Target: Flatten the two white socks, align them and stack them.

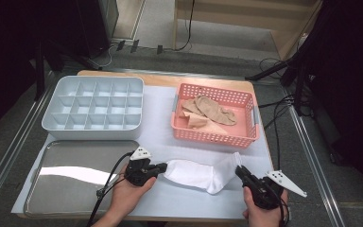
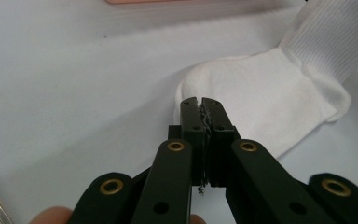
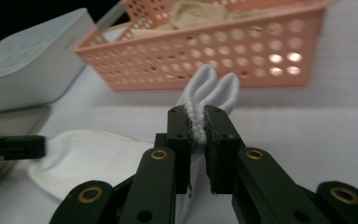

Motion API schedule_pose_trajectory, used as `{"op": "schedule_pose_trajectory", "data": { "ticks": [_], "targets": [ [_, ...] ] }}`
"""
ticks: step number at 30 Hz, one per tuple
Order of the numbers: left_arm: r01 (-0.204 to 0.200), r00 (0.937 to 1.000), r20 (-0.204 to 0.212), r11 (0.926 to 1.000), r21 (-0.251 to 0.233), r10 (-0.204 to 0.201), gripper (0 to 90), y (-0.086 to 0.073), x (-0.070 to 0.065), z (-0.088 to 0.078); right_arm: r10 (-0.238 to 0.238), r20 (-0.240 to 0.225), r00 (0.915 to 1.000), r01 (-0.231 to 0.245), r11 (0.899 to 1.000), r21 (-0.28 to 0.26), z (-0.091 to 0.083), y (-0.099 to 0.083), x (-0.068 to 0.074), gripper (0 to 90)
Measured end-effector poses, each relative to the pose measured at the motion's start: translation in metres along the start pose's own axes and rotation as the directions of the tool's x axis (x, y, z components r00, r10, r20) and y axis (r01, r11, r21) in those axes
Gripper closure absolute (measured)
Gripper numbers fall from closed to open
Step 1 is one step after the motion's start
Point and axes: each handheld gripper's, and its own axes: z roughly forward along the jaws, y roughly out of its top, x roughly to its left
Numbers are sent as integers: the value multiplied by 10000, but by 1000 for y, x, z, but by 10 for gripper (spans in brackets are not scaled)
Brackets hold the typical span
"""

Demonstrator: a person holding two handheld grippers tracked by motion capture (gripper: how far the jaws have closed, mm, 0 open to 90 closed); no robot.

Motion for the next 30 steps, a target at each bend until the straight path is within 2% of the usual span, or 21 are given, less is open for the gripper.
{"op": "schedule_pose_trajectory", "data": {
  "ticks": [2,4,5,7,8,9,10,16,19,20,22,23,24,25,26,27,30],
  "targets": [
    [38,10000,-3,10000,-36,-38,900,0,0,0,-155,-326,9993,152,9998,-99,1,2,17,822],
    [80,10000,-21,10000,-6,-80,900,0,1,0,-384,-450,9982,378,9992,-145,5,2,34,822],
    [111,9999,-41,9999,-3,-111,900,0,2,0,-703,-580,9958,696,9975,-135,11,0,51,822],
    [167,9999,-15,9999,20,-167,899,0,3,0,-1035,-641,9926,1029,9946,-120,18,-3,63,822],
    [167,9999,-15,9999,20,-167,899,0,3,0,-1035,-641,9926,1029,9946,-120,18,-3,63,822],
    [228,9997,-48,9997,16,-228,900,0,4,1,-1234,-820,9890,1242,9922,51,27,-8,75,822],
    [228,9997,-48,9997,16,-228,900,0,4,1,-1234,-820,9890,1242,9922,51,27,-8,75,822],
    [335,9993,-145,9994,118,-333,900,1,5,3,-1710,-1150,9785,1785,9822,586,58,-26,112,822],
    [378,9992,-146,9991,174,-375,900,0,5,4,-1918,-1285,9730,2016,9771,684,71,-32,123,822],
    [378,9992,-146,9991,174,-375,900,0,5,4,-1918,-1285,9730,2016,9771,684,71,-32,123,822],
    [421,9989,-190,9990,175,-418,883,0,6,4,-2096,-1621,9643,2277,9683,1027,85,-40,133,796],
    [594,9980,-245,9981,152,-590,861,0,9,1,-2104,-1748,9619,2322,9658,1150,88,-42,134,763],
    [594,9980,-245,9981,152,-590,821,0,9,1,-2104,-1748,9619,2322,9658,1150,88,-42,134,763],
    [734,9965,-403,9973,31,-732,777,0,13,-4,-1820,-2217,9580,2126,9694,1227,90,-43,133,647],
    [734,9965,-403,9973,31,-732,759,0,13,-4,-1820,-2217,9580,2126,9694,1227,90,-43,133,647],
    [942,9942,-510,9955,-117,-946,753,0,19,-9,-1730,-2394,9554,2014,9744,998,83,-41,130,600],
    [1178,9918,-465,9926,-304,-1191,752,0,24,-15,-1592,-2364,9585,1818,9803,771,73,-39,125,595]
  ]
}}
